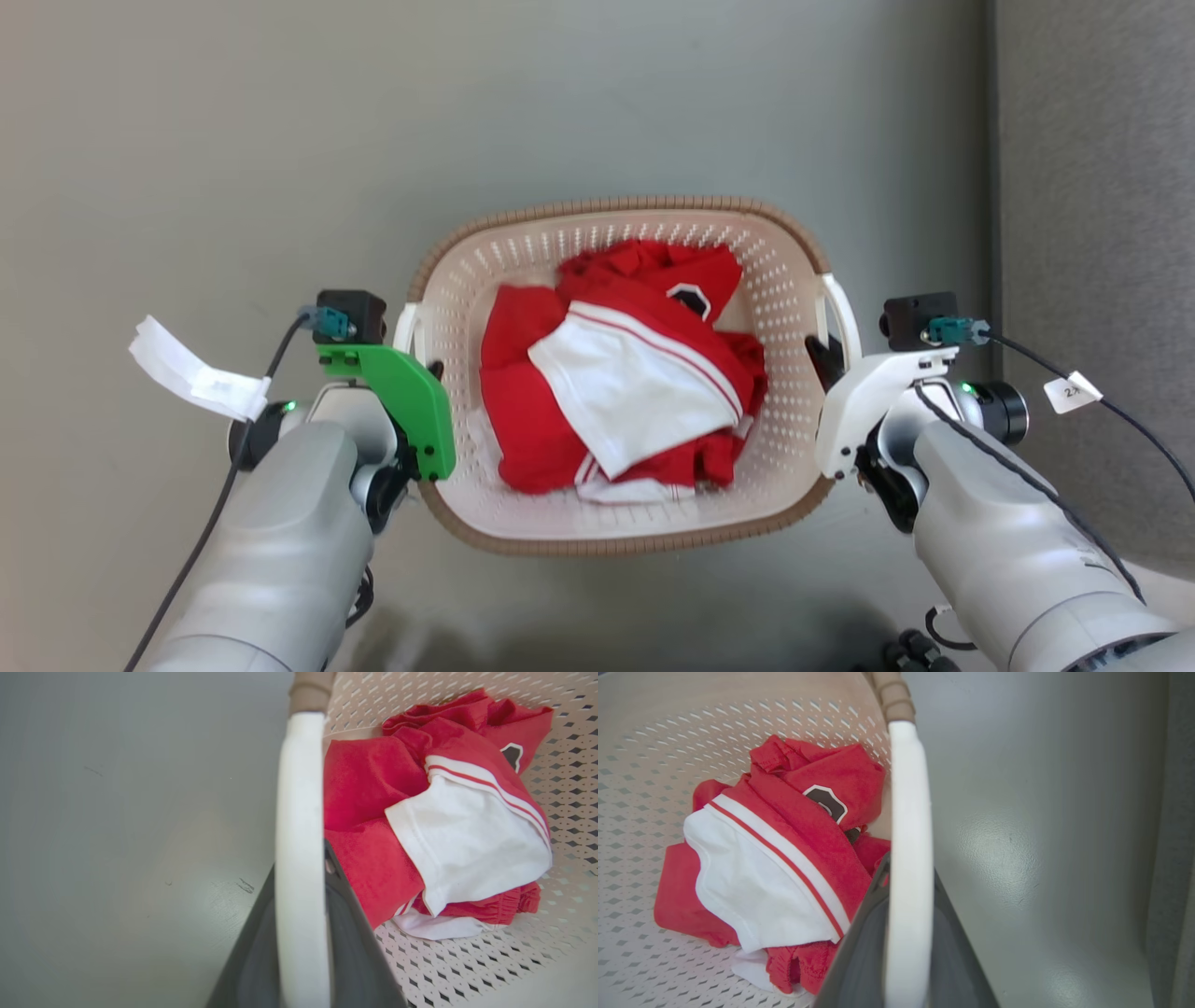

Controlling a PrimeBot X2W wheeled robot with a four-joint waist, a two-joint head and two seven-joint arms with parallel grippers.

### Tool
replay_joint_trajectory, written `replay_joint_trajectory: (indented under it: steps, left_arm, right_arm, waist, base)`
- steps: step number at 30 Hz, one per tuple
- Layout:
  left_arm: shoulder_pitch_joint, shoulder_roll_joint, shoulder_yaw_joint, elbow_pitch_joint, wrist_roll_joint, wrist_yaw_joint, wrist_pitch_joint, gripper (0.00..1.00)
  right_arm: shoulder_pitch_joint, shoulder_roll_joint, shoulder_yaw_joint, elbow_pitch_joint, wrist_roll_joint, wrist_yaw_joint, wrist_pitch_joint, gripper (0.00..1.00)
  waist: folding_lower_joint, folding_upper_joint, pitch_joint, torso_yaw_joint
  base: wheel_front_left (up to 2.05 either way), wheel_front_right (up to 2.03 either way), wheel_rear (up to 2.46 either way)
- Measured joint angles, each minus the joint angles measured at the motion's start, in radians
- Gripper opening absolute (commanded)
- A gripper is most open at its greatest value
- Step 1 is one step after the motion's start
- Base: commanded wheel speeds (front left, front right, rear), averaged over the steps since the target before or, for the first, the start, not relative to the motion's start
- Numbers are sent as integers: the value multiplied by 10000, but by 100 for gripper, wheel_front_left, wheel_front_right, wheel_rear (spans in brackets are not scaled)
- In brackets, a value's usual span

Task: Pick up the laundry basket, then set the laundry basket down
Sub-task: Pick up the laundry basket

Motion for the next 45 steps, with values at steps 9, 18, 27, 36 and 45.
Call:
replay_joint_trajectory:
  steps: [9, 18, 27, 36, 45]
  left_arm:
    - [414, -4, -201, 244, -527, 0, 548, 0]
    - [623, -6, -198, 499, -897, -2, 1011, 0]
    - [1047, -13, -242, 633, -1214, -25, 1383, 0]
    - [1416, -38, -307, 834, -1455, -27, 1730, 0]
    - [1843, -52, -535, 951, -1659, -27, 2299, 0]
  right_arm:
    - [370, 44, 357, 153, 401, 13, 598, 0]
    - [553, 59, 673, 186, 802, 94, 1231, 0]
    - [853, 125, 915, 297, 1170, 94, 1887, 0]
    - [1072, 182, 1005, 495, 1336, 94, 2418, 0]
    - [1577, 207, 1227, 583, 1655, 94, 3014, 0]
  waist:
    - [0, 0, -1152, -69]
    - [0, 0, -2387, -156]
    - [-1, 0, -3617, -262]
    - [-1, 0, -4716, -370]
    - [0, 0, -5673, -448]
  base:
    - [0, 0, 0]
    - [0, 0, 0]
    - [0, 0, 0]
    - [0, 0, 0]
    - [0, 0, 0]
